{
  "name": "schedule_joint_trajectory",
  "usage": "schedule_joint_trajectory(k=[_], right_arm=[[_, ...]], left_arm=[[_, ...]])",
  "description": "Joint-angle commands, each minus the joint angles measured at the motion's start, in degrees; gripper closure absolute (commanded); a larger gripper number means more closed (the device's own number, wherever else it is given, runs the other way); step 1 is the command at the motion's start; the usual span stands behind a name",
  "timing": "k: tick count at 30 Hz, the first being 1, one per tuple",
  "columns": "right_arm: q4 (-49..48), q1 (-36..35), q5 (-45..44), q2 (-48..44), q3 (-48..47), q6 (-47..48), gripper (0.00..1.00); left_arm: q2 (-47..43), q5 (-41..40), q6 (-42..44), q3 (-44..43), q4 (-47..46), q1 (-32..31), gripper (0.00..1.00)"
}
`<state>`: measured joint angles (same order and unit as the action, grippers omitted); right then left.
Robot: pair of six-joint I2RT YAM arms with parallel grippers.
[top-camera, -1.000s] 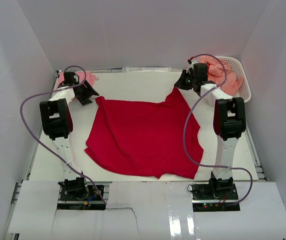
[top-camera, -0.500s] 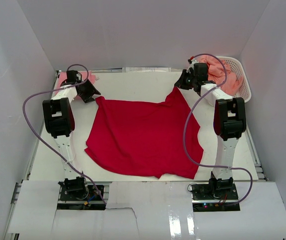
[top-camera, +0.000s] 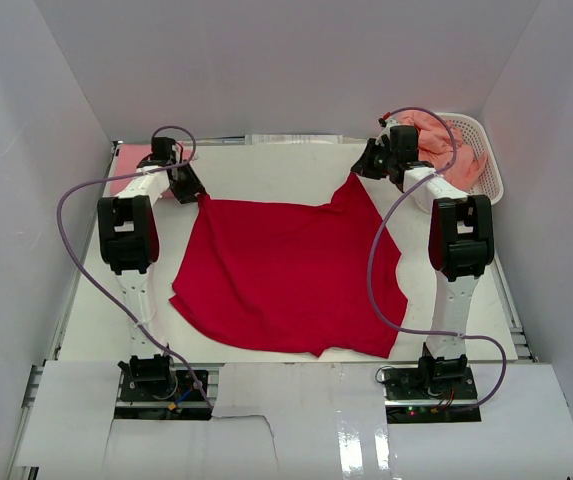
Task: Fold and stack the t-shirts
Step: Flatten out the tshirt, then grap the side of the flattened tshirt furthest away from the robot with both arms
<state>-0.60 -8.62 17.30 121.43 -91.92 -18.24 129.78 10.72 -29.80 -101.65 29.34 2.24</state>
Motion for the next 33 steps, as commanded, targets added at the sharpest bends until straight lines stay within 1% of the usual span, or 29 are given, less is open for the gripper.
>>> schedule_joint_trajectory(k=[1, 5, 9, 10, 14, 20, 25, 31, 32, 33], right_arm=[[-2.4, 0.3, 0.5, -3.6, 0.5, -0.2, 0.92], [-2.3, 0.4, 0.6, -3.7, 0.7, -0.1, 0.92], [-2.3, 0.4, 1.0, -3.7, 0.4, -0.2, 0.92], [-2.3, 0.4, 1.0, -3.7, 0.4, -0.2, 0.92], [-2.4, 0.4, 1.2, -3.7, 0.4, -0.3, 0.92], [-1.9, 0.4, 1.5, -3.5, -0.2, -0.3, 0.92], [-1.7, 0.4, 2.0, -3.3, -0.5, -0.2, 0.92], [-1.6, 0.4, 2.3, -3.1, -0.6, -0.1, 0.92], [-1.6, 0.4, 2.4, -3.2, -0.6, -0.1, 0.92], [-1.6, 0.4, 2.5, -3.2, -0.5, -0.2, 0.92]], left_arm=[[0.1, -3.2, 0.6, 0.8, 4.2, -0.3, 0.54], [-0.6, -3.6, 0.1, 1.4, 4.2, -0.4, 0.53], [-1.7, -4.0, -0.3, 1.8, 3.8, -0.4, 0.46], [-1.8, -3.9, -0.3, 1.9, 3.7, -0.3, 0.46], [-1.4, -3.8, 0.0, 2.0, 3.8, -0.4, 0.49], [-1.8, -4.9, -1.4, 2.9, 3.3, -0.2, 0.48], [-3.5, 0.0, -3.9, 5.9, 0.2, 1.4, 0.48], [-3.6, 1.0, -5.0, 7.0, -0.5, 2.2, 0.49], [-3.6, 2.0, -5.3, 7.2, -1.0, 2.6, 0.51], [-3.6, 2.5, -5.4, 7.4, -1.2, 2.7, 0.57]])
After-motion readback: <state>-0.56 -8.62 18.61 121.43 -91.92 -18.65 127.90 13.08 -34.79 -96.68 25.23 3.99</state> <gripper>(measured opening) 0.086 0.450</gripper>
